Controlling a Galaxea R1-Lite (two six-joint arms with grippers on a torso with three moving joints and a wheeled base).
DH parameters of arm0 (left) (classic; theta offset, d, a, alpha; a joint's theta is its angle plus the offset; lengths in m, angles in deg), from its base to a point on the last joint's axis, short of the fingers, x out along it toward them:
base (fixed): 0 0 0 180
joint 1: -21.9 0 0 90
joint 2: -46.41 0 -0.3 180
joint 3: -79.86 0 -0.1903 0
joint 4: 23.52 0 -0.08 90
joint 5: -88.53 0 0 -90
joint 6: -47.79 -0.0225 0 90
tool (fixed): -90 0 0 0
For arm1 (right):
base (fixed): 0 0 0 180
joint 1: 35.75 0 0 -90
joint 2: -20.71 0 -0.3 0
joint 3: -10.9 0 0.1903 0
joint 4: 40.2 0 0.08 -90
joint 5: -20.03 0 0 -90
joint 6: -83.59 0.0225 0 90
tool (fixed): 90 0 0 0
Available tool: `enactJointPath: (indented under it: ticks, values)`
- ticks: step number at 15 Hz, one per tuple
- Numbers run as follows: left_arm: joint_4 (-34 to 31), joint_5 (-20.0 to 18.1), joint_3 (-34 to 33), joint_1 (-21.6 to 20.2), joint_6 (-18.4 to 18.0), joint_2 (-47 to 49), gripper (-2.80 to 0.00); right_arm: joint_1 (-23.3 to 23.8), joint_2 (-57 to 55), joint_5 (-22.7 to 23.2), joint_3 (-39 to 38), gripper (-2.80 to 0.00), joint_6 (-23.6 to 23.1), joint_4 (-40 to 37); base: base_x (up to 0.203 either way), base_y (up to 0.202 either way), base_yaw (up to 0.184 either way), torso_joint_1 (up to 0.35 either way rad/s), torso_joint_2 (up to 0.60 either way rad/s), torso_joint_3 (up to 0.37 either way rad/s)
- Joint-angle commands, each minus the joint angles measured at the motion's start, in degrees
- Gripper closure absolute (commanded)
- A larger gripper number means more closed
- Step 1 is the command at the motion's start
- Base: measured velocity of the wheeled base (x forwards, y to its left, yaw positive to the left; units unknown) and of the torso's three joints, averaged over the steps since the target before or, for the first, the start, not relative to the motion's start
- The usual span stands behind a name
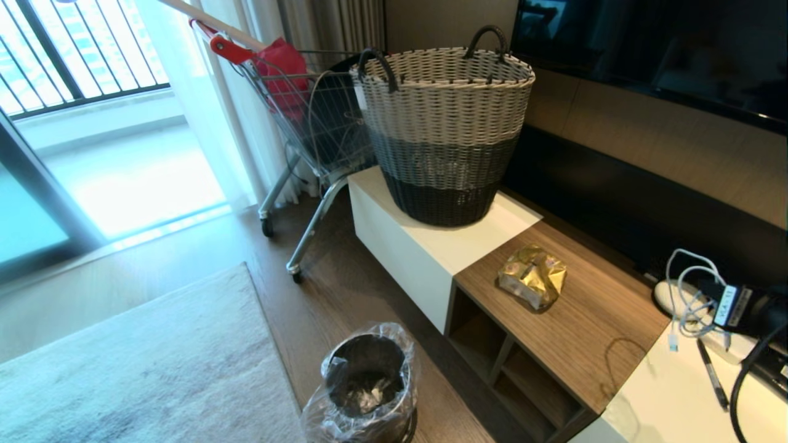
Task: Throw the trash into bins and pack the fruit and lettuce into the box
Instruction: Throw it into the trash can
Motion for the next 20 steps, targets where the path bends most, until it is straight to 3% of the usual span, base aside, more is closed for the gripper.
enactJointPath:
  ticks: [1,4,13,16,20]
  values:
    - [0.0,0.0,0.0,0.0,0.0,0.0,0.0,0.1,10.2,0.0,-4.6,0.0,-2.6,0.3,0.0,0.0,0.0,0.0,0.0,0.0]
    - [0.0,0.0,0.0,0.0,0.0,0.1,0.0,0.1,17.4,0.1,-8.7,0.0,-5.7,0.6,0.0,0.0,0.0,0.0,0.0,0.0]
    - [0.0,0.0,0.0,0.0,0.0,0.0,0.0,0.0,33.7,0.3,-20.7,0.0,-9.1,-2.4,0.0,0.0,0.0,0.0,0.0,0.0]
    - [0.0,0.0,0.0,0.0,0.0,0.0,0.0,0.0,40.3,0.4,-21.1,0.0,-9.4,-10.9,0.0,0.0,0.0,0.0,0.0,0.0]
    - [0.0,0.0,0.0,0.0,0.0,0.0,0.0,-0.2,55.2,0.5,-20.1,0.0,-10.2,-27.8,0.0,0.0,0.0,0.0,0.0,0.0]
